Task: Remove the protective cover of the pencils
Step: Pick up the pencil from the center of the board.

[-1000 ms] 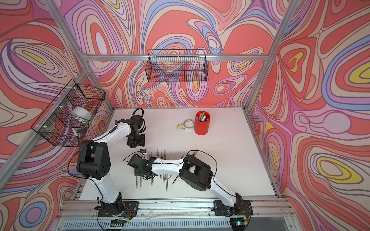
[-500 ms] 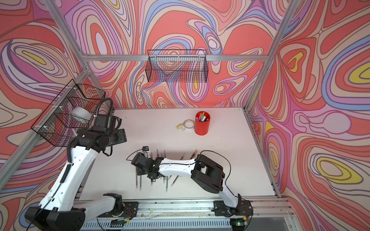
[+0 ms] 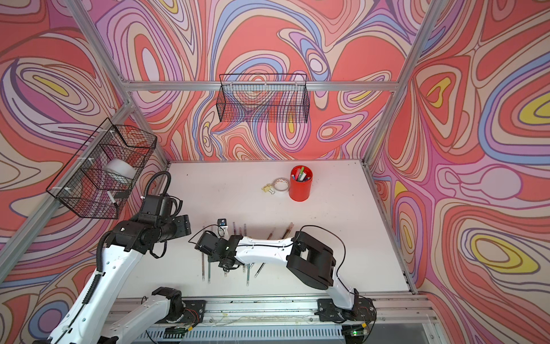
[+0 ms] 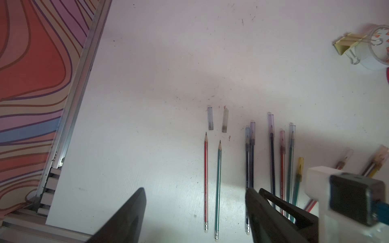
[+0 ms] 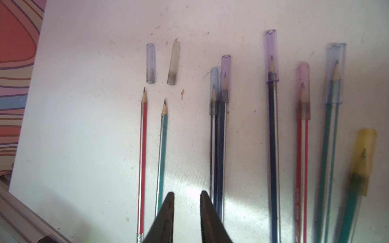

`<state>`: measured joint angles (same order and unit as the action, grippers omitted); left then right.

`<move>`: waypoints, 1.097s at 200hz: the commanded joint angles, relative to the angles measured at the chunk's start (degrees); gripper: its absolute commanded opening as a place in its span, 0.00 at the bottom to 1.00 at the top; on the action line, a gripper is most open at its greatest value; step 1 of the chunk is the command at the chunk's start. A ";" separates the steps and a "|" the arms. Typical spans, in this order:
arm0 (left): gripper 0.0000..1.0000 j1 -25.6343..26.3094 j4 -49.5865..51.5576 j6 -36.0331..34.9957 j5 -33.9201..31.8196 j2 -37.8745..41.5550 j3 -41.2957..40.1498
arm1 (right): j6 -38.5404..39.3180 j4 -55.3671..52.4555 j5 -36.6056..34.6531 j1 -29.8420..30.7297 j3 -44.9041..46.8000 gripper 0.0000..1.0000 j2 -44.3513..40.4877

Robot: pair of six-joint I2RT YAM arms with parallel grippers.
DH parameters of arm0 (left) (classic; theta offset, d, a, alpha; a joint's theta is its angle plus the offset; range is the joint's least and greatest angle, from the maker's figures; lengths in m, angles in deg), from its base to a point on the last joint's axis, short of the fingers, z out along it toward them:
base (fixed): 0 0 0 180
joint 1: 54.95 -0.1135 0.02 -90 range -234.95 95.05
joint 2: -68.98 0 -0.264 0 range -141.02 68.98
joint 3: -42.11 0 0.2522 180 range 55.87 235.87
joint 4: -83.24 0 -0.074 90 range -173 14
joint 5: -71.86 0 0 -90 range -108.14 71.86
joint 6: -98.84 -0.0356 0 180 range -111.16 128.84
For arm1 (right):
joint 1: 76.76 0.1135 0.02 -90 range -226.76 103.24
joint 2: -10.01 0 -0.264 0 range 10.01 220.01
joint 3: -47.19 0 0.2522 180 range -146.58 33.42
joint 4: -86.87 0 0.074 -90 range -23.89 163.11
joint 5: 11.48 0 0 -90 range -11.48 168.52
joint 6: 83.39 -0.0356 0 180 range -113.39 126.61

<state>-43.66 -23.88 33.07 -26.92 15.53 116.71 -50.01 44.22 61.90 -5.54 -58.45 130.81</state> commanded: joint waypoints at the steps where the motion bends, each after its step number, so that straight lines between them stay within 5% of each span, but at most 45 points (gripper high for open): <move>1: 0.78 1.03 -0.58 0.79 0.04 0.78 -0.23 | -0.77 -4.98 -1.41 0.01 -3.07 0.24 2.83; 219: 0.79 6.56 1.88 4.15 -7.92 2.47 0.13 | -0.50 -11.19 -0.48 -0.04 -9.51 0.19 10.16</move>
<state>-37.72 -23.95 36.11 -33.34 17.30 116.71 -50.43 34.85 61.76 -5.54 -66.73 139.92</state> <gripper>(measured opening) 0.791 0.192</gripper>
